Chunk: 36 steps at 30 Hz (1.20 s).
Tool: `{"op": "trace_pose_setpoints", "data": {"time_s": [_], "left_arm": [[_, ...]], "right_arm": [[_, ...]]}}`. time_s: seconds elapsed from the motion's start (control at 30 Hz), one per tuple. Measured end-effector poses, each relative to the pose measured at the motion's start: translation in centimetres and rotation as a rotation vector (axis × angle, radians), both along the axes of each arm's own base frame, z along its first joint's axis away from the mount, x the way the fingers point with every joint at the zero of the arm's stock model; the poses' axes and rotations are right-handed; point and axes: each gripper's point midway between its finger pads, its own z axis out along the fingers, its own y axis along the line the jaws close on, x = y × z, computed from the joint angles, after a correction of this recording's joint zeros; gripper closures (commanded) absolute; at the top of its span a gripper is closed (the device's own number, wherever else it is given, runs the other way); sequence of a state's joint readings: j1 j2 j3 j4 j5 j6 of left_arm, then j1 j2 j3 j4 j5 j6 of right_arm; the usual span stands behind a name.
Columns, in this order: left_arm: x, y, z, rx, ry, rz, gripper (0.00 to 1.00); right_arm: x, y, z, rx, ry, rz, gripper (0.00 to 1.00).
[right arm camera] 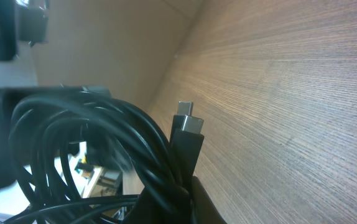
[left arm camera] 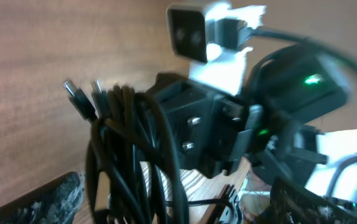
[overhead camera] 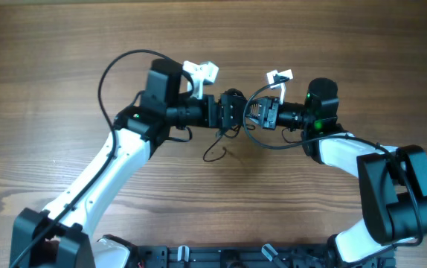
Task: Untangle cables
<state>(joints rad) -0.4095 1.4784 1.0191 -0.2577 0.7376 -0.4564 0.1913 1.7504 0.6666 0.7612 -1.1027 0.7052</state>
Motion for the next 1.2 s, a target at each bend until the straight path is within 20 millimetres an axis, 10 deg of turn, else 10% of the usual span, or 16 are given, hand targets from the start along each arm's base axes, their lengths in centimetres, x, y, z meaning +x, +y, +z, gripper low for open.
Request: {"op": "trace_pose_setpoints", "data": {"time_s": [0.13,0.2,0.4,0.77,0.83,0.93,1.2], "left_arm": [[0.0,0.8,-3.8,0.150,0.072,0.077,0.84],[0.3,1.3,-4.2,0.179,0.070,0.105,0.85],[1.4,2.6,-4.6,0.215,0.056,0.160,0.27],[0.3,2.2,-4.9,0.241,0.020,0.077,0.77],[-0.1,2.3,-5.2,0.255,0.027,0.059,0.96],[-0.5,2.6,-5.6,0.282,0.021,0.035,0.96],[4.5,11.4,-7.3,0.361,0.211,0.573,0.96]], "right_arm": [[-0.1,0.0,-0.4,-0.008,0.020,0.000,0.95],[-0.1,0.0,-0.5,-0.010,0.021,0.000,0.95],[-0.8,-0.2,-2.0,-0.038,0.094,0.007,0.94],[-2.4,0.2,-1.6,-0.026,0.006,0.114,0.90],[-2.6,0.3,-1.4,-0.020,-0.004,0.131,0.76],[-3.1,0.3,-1.7,-0.019,0.022,0.146,0.07],[-2.2,-1.2,-1.6,0.004,0.115,0.093,0.00]]}}
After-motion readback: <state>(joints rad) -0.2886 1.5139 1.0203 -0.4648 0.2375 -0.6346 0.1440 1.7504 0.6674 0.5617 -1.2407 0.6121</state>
